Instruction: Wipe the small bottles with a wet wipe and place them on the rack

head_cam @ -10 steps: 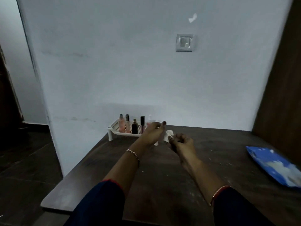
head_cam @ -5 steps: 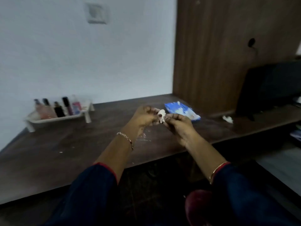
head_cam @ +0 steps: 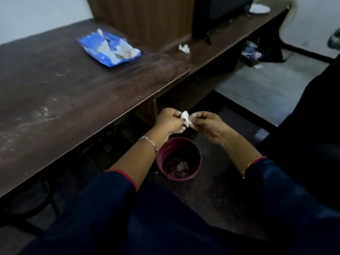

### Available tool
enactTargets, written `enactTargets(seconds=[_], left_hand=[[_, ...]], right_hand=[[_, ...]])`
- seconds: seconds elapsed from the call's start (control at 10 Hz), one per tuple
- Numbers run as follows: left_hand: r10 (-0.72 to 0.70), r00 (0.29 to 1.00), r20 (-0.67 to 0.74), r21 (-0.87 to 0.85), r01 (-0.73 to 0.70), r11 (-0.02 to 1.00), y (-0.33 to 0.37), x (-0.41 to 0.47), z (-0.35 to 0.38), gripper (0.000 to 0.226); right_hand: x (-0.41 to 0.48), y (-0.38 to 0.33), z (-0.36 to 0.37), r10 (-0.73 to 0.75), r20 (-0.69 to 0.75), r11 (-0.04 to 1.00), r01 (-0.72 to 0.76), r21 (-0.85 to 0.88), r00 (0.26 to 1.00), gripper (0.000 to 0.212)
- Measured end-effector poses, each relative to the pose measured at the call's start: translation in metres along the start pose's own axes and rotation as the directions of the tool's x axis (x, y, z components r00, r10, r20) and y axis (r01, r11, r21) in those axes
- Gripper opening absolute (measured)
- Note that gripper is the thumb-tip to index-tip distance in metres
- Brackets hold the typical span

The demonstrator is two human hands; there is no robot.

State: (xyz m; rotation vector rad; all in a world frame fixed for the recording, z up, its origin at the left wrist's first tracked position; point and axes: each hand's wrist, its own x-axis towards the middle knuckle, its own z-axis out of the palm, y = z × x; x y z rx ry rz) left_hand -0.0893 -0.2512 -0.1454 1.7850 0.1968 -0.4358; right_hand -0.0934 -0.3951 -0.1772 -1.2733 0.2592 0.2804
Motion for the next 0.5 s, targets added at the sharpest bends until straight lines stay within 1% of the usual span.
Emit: enactTargets(seconds=[0.1, 0.2, 0.3, 0.4, 0.5], left_hand=[[-0.123, 0.992, 0.034, 0.075, 0.120, 0.990, -0.030, 0.036, 0.007, 0.011], [-0.245, 0.969, 0.028, 0.113, 0.241, 0.964, -0.049, 0.071, 0.000, 0.007], [-0.254, 0.967, -0.006, 0.230, 0.248, 0.941, -0.056, 0.094, -0.007, 0.037], [-0.262, 0.965, -0.014, 0.261, 0.257, 0.931, -0.041, 0.096, -0.012, 0.041], [-0.273, 0.962, 0.017, 0.267, 0.259, 0.928, -0.020, 0.089, -0.010, 0.041]], right_hand=[[0.025, 0.031, -0.016, 0.090, -0.130, 0.989, -0.105, -0.109, 0.987, 0.016], [0.053, 0.058, -0.025, 0.189, -0.250, 0.959, -0.233, -0.161, 0.950, 0.008], [0.072, 0.071, -0.032, 0.299, -0.291, 0.914, -0.360, -0.187, 0.909, 0.018], [0.076, 0.062, -0.030, 0.350, -0.332, 0.887, -0.424, -0.183, 0.876, 0.025], [0.079, 0.037, -0.027, 0.333, -0.398, 0.891, -0.423, -0.164, 0.855, 0.022]])
